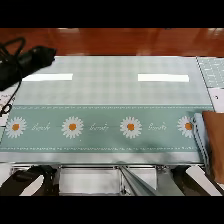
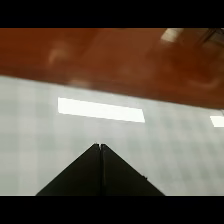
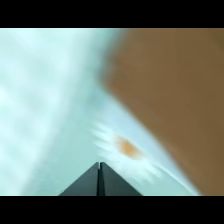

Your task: Fold the shirts.

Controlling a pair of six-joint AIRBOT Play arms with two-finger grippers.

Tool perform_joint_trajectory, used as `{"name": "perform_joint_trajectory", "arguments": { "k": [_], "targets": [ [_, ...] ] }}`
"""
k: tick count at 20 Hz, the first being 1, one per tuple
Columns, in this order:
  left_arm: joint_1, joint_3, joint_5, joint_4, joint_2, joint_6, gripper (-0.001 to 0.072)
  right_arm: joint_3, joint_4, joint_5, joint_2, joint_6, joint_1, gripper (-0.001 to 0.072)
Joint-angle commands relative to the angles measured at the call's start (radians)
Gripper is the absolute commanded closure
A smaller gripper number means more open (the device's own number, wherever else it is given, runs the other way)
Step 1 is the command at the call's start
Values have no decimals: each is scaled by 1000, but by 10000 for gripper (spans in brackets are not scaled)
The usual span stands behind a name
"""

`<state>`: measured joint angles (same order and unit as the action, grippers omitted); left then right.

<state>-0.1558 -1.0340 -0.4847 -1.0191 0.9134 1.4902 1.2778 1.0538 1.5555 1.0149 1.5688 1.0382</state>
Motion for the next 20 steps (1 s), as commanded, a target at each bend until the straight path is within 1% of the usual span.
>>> {"name": "perform_joint_trajectory", "arguments": {
  "k": [1,2,3,4,5,6,7,8,9,10,11,13,15,20],
  "targets": [
    [-18,-237,-74,-1,146,-12,692,24,-370,-360,0,-148,-390,693],
    [-43,-301,-138,-2,207,-19,692,24,-266,-444,6,-156,-584,693],
    [-73,-356,-220,-2,274,-39,693,24,-117,-498,25,-137,-761,693],
    [-99,-387,-301,-14,334,-42,693,24,78,-517,61,-63,-940,692],
    [-125,-393,-382,-42,390,-42,693,24,266,-502,108,21,-1076,693],
    [-142,-381,-449,-95,435,-27,693,24,449,-444,173,99,-1181,692],
    [-153,-352,-501,-173,475,27,693,24,574,-361,242,152,-1233,692],
    [-155,-317,-538,-228,502,94,692,24,637,-265,316,193,-1248,692],
    [-146,-286,-575,-242,520,129,692,24,642,-197,372,203,-1244,692],
    [-137,-268,-604,-238,526,128,692,24,640,-161,412,203,-1239,692],
    [-132,-262,-628,-241,528,127,692,24,639,-158,432,205,-1239,692],
    [-126,-262,-635,-241,527,127,692,24,634,-198,435,230,-1241,692],
    [-124,-262,-635,-242,528,127,692,24,632,-248,431,233,-1241,692],
    [-125,-262,-631,-242,531,127,692,24,632,-243,431,232,-1241,692]
  ]
}}
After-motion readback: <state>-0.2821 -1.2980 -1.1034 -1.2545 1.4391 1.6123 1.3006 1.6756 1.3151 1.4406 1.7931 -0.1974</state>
